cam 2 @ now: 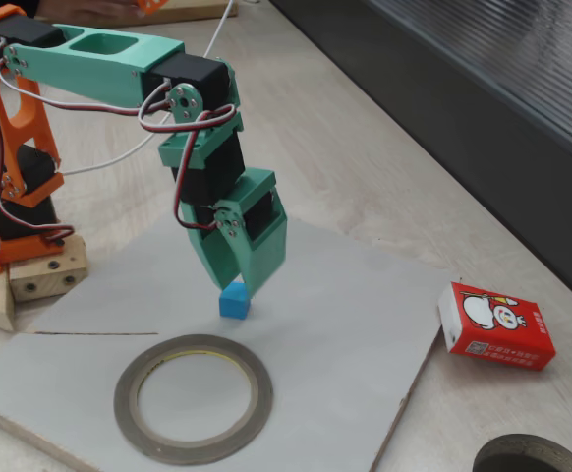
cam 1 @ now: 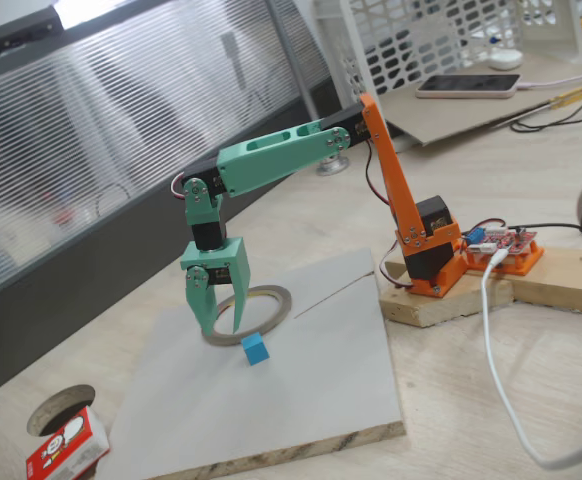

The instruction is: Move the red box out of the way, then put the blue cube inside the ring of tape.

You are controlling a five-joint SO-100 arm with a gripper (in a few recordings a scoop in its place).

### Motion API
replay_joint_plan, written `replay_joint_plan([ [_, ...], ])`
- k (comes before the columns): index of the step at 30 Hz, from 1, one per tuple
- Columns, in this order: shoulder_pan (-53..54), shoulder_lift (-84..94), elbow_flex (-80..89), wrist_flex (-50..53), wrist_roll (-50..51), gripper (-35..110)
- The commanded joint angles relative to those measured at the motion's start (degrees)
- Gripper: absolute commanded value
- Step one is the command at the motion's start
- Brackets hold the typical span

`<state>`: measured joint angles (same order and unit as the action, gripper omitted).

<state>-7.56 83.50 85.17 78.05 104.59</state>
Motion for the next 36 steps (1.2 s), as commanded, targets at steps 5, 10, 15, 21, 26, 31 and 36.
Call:
replay_joint_plan([
  [5,-0.6,2.8,0.6,10.5,1.1,63],
  [10,-0.6,2.8,0.4,11.7,1.1,67],
  [15,-0.7,1.9,0.6,11.7,1.1,67],
  [21,-0.7,2.6,0.7,12.2,0.9,67],
  [26,-1.2,2.3,0.7,12.3,1.1,67],
  [31,-0.8,1.9,0.7,12.3,1.1,67],
  [36,-0.7,1.8,0.7,12.3,0.8,67],
])
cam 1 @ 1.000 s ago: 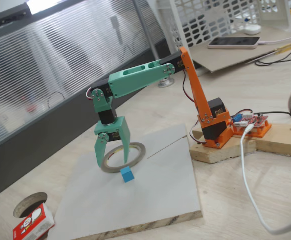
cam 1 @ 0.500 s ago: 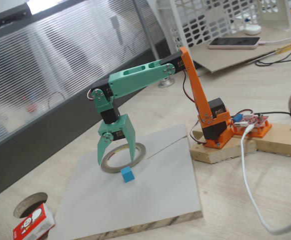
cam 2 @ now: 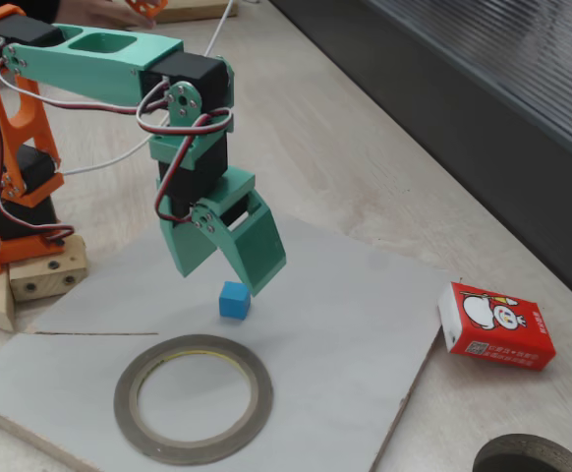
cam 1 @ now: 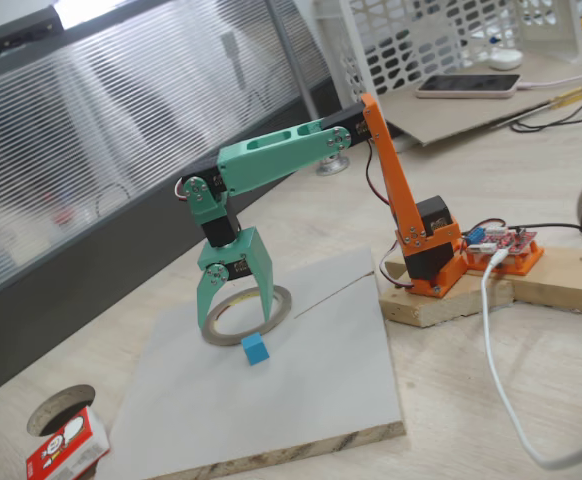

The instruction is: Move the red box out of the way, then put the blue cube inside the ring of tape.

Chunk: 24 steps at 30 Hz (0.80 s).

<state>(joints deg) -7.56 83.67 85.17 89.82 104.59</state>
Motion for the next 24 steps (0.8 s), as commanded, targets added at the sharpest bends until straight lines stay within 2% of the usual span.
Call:
replay_joint_plan([
  [1,-0.7,1.6,0.7,0.5,0.8,67],
  [24,-1.3,-5.4,0.2,-0.1,0.7,67],
])
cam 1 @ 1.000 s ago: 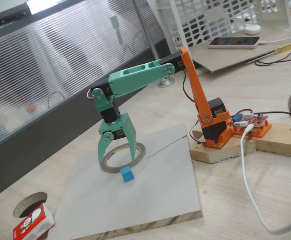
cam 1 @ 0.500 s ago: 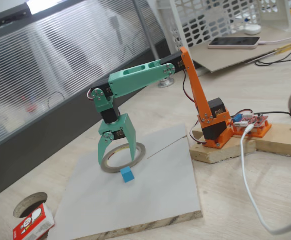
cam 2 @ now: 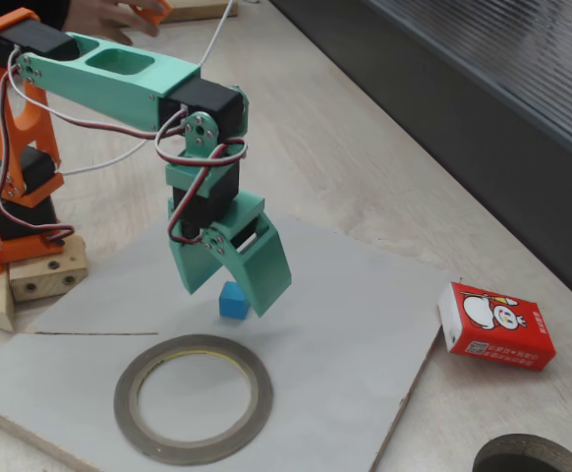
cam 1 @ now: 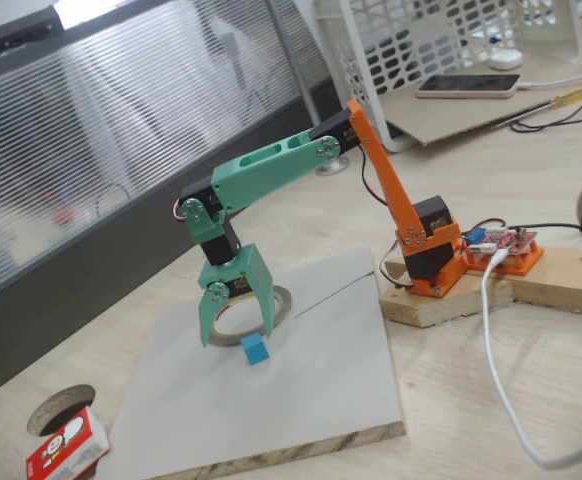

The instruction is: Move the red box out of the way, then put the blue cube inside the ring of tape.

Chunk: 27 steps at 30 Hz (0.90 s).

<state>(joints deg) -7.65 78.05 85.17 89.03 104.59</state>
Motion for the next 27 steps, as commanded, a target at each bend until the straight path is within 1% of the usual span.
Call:
replay_joint_plan([
  [1,-1.2,0.2,0.3,0.7,0.7,67],
  [8,-1.2,-5.3,0.0,0.7,0.7,67],
  [27,-1.2,-5.4,0.4,1.3,0.8,67],
])
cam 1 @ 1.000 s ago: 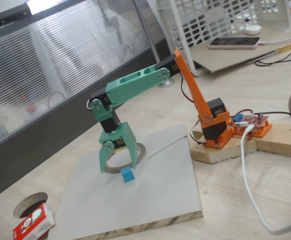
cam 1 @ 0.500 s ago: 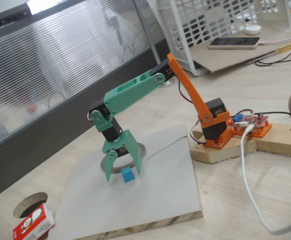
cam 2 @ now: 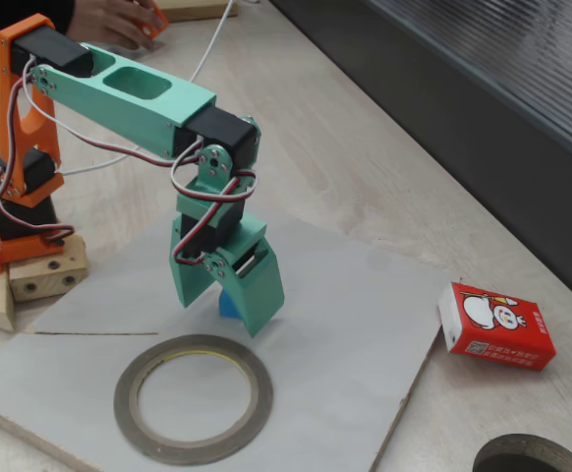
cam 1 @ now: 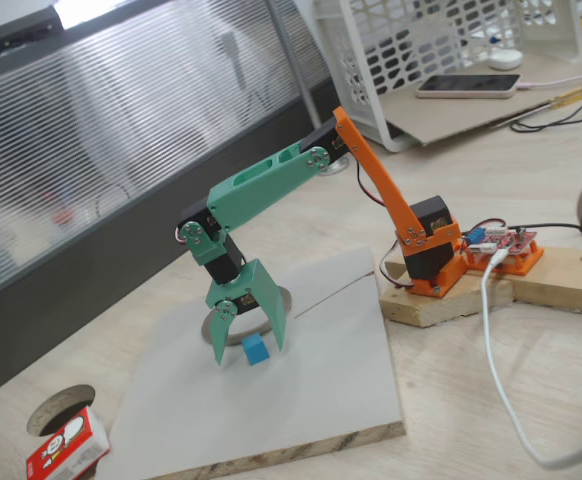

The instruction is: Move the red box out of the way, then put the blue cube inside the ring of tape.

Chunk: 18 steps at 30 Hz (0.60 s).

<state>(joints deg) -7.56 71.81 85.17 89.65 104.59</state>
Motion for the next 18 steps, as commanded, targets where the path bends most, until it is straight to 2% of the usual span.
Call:
replay_joint_plan([
  [1,-1.3,0.9,0.5,0.7,0.8,67],
  [5,-1.3,0.9,0.5,0.7,0.8,65],
  [13,-1.3,0.9,0.0,0.0,0.6,43],
  [18,-1.3,1.1,-0.1,-0.1,0.5,37],
])
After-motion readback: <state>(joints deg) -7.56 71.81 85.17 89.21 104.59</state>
